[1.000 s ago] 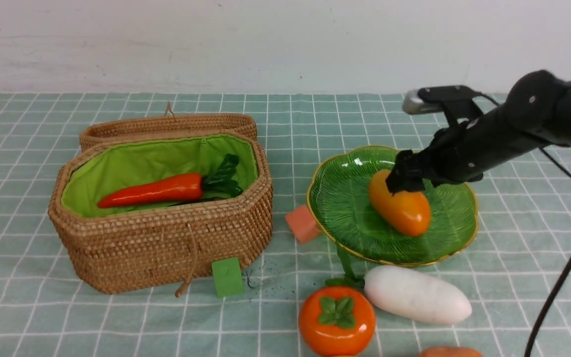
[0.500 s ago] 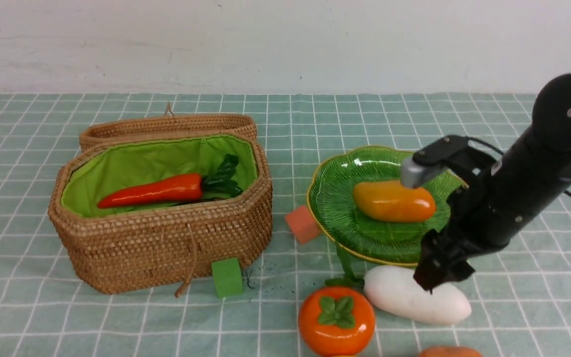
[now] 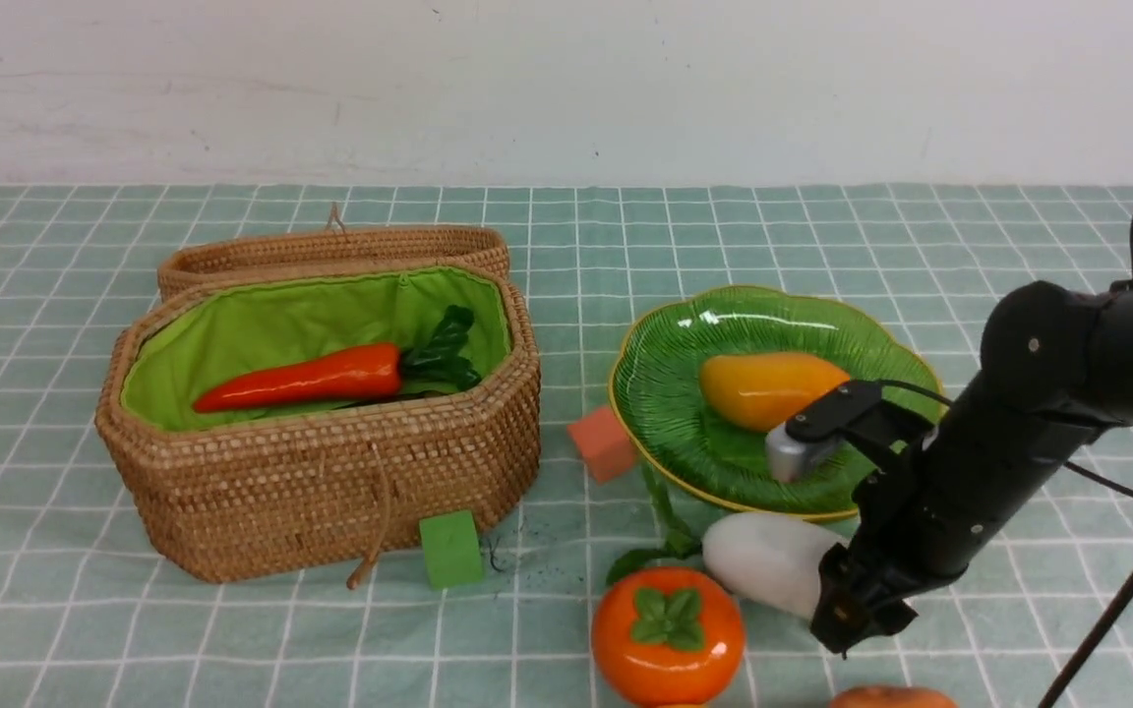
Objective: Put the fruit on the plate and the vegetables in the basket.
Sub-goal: Take a daikon with your right arm and place it on the basket on the left.
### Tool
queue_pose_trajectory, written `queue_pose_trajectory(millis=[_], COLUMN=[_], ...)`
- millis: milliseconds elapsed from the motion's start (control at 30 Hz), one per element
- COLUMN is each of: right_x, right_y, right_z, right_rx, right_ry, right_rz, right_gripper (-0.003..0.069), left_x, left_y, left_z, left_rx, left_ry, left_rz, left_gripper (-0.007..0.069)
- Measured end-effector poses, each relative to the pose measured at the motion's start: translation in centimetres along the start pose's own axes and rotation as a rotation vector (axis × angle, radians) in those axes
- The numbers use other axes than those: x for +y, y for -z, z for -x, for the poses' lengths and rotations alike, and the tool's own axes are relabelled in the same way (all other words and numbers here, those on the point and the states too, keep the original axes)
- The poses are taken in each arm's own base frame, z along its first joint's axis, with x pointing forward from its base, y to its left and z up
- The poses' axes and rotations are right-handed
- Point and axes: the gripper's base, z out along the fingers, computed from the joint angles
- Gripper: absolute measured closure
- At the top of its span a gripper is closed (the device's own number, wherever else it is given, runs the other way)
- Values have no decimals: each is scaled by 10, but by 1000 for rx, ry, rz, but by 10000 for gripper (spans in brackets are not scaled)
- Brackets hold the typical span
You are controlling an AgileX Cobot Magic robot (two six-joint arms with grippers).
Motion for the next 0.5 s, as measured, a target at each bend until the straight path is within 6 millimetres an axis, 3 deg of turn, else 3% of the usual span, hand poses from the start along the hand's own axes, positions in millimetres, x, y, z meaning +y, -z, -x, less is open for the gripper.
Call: queue_pose_trajectory(millis=[233,333,433,467,500], right_x=[11,21,33,33,42], right_y=[26,53,93,95,124], right_z=[-3,1,21,23,42], right_rx=[-2,-24,-131,-139,-226], right_ry=[37,87,126,127,152], right_rz=[18,43,92,97,145], right_gripper=[225,225,225,225,225], left_x=[0,0,0,0,0], left_y=[0,0,0,0,0], left_z=[0,0,0,0,0], left_rx=[0,0,0,0,0], left_ry=[0,0,0,0,0], left_rz=[0,0,0,0,0], left_gripper=[460,459,459,459,459])
